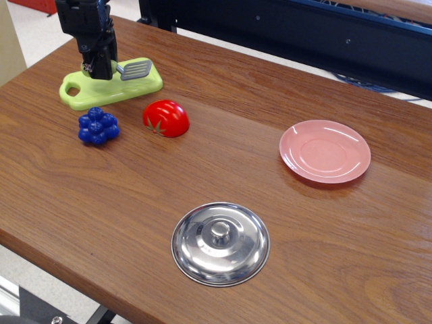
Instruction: Put spatula on cutting board
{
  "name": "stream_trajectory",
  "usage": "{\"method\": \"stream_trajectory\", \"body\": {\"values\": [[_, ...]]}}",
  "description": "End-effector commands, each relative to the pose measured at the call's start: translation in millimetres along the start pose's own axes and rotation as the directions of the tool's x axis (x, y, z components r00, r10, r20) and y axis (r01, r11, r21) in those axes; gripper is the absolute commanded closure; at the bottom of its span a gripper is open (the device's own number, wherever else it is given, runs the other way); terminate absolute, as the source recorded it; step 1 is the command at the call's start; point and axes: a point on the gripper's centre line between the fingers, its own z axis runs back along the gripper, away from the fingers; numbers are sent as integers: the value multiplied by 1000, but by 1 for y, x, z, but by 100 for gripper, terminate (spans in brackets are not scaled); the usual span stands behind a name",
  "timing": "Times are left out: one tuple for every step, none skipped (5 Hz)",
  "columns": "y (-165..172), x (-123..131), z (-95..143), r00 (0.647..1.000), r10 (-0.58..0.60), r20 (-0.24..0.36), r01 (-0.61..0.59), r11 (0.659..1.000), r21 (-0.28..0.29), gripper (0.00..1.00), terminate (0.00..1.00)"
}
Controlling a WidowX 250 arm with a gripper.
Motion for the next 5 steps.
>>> {"method": "stream_trajectory", "body": {"values": [[-1, -3, 17, 998, 55, 27, -52, 995, -80, 0, 0], [2, -1, 19, 999, 32, 16, -31, 999, -43, 0, 0], [3, -2, 22, 999, 27, 18, -25, 998, -60, 0, 0], [7, -4, 33, 1000, 4, -13, -4, 998, -67, 0, 0], [12, -13, 57, 996, -72, -48, 66, 992, -104, 0, 0]]}}
